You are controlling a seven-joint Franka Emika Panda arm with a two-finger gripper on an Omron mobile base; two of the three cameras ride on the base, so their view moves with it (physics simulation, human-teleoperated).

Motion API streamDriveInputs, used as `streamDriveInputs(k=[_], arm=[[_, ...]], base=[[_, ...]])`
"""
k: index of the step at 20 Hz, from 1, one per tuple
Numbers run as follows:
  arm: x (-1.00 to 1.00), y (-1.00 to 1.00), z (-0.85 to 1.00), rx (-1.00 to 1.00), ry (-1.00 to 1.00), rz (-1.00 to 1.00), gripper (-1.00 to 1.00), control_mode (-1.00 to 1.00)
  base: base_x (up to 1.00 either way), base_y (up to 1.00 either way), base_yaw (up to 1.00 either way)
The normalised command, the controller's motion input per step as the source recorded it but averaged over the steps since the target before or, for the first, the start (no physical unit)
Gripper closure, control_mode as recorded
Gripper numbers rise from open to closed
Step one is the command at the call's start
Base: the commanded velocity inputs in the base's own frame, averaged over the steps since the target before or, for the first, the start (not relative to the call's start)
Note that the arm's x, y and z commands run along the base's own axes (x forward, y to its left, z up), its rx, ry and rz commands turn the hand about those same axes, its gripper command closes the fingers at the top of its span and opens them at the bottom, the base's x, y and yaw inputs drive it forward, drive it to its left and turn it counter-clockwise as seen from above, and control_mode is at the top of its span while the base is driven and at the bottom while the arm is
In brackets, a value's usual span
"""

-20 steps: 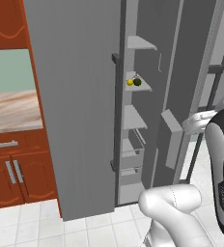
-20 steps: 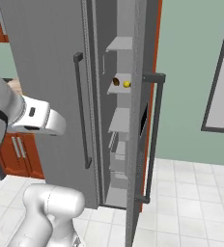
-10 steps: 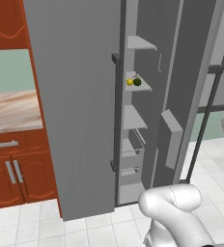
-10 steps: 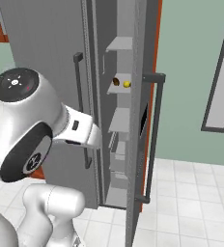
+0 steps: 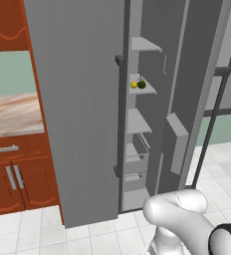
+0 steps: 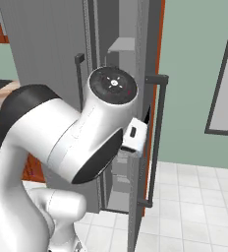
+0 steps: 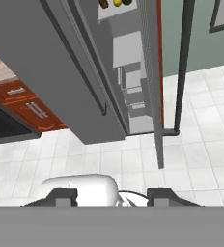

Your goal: Take the lime and lemon from the highest rack and move them to the second highest rack where the garlic and sweet potato are located, to maximize freezer space. Close the freezer door after rearranging.

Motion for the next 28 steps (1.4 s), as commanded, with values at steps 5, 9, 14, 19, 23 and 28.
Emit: streamDriveInputs(k=[5,9,14,19,23,28], arm=[[0.46,-0.48,-0.14,0.04,0.0,0.08,1.0,-1.0],[0.75,0.0,-0.44,0.03,0.0,0.02,1.0,-1.0],[0.71,-0.24,-0.68,0.01,-0.01,0.0,1.0,-1.0],[0.47,-0.65,-0.38,0.08,0.0,0.0,1.0,-1.0],[0.47,-0.4,-0.26,0.06,0.0,0.01,1.0,-1.0],[0.17,-0.12,-0.17,0.01,0.0,0.05,1.0,-1.0]], base=[[0.0,0.0,0.0],[0.0,0.0,0.0],[0.0,0.0,0.0],[0.0,0.0,0.0],[0.0,0.0,0.0],[0.0,0.0,0.0]])
